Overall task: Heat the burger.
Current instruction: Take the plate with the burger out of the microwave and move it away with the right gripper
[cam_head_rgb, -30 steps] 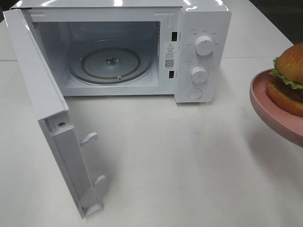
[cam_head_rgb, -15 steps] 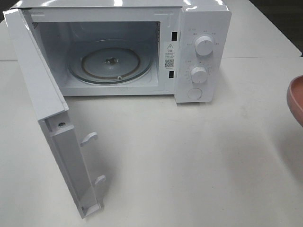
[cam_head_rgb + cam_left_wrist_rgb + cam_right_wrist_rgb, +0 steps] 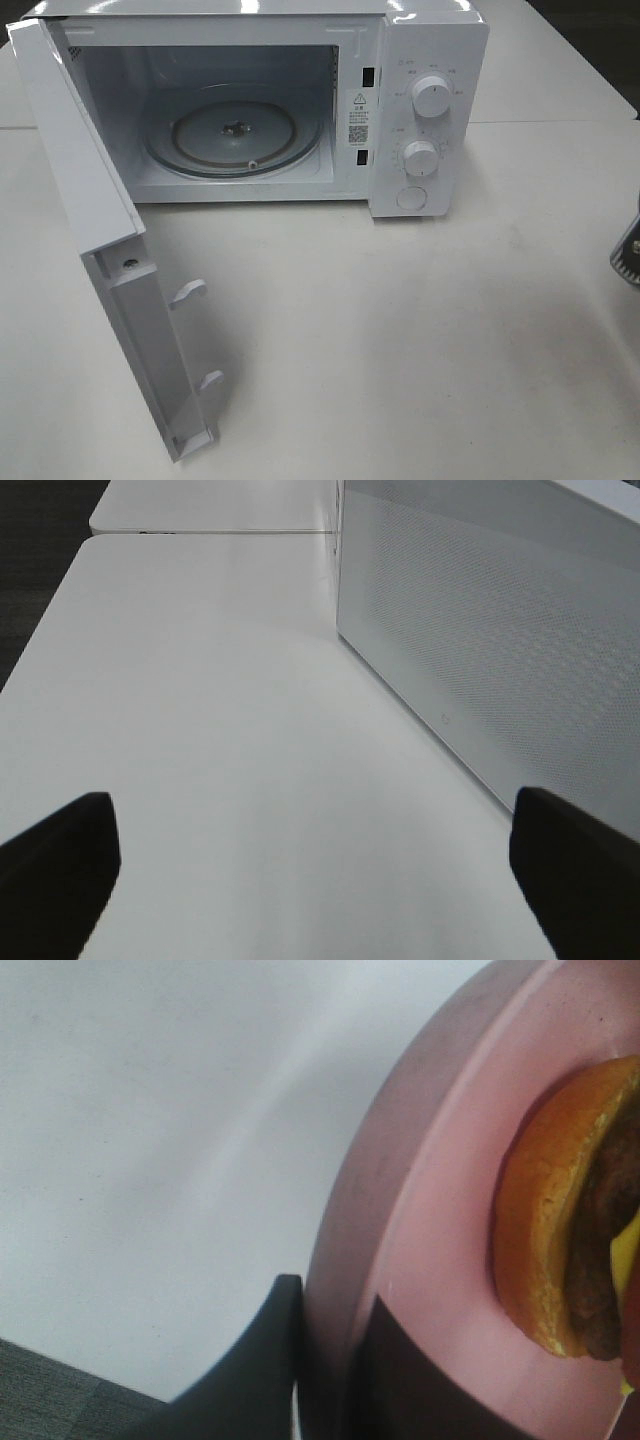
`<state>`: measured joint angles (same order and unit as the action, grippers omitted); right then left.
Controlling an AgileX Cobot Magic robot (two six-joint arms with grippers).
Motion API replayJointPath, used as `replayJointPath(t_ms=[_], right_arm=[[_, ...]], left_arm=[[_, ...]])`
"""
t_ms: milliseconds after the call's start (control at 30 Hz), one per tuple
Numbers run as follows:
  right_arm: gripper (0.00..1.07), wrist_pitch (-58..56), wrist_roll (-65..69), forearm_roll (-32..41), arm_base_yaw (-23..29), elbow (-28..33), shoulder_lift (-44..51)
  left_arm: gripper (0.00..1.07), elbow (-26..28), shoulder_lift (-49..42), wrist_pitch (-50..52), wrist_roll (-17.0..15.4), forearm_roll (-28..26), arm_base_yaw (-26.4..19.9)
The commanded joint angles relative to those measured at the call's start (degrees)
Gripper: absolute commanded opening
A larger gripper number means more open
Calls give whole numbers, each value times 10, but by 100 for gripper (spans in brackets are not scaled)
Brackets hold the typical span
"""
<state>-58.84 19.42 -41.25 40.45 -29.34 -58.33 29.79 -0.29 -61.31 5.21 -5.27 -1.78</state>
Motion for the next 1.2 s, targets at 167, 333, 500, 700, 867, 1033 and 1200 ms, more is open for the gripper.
replayJointPath(t_ms=[167, 333, 500, 700, 867, 1033, 1200], right_arm=[[0, -65, 123, -48, -3, -52, -80], [0, -70, 184, -49, -3, -74, -122], [0, -69, 253, -46, -3, -78, -160], [1, -59, 297, -47, -3, -78, -199], [1, -29, 308, -45, -3, -78, -230], [2, -14, 331, -46, -3, -78, -269], [3, 7, 352, -57, -3, -78, -299]], left_arm=[[98, -2, -3, 0, -3, 1, -2], [98, -2, -3, 0, -3, 1, -2], [98, -2, -3, 0, -3, 1, -2], [98, -2, -3, 0, -3, 1, -2], [98, -2, -3, 0, -3, 1, -2], [98, -2, -3, 0, -3, 1, -2], [98, -2, -3, 0, -3, 1, -2]])
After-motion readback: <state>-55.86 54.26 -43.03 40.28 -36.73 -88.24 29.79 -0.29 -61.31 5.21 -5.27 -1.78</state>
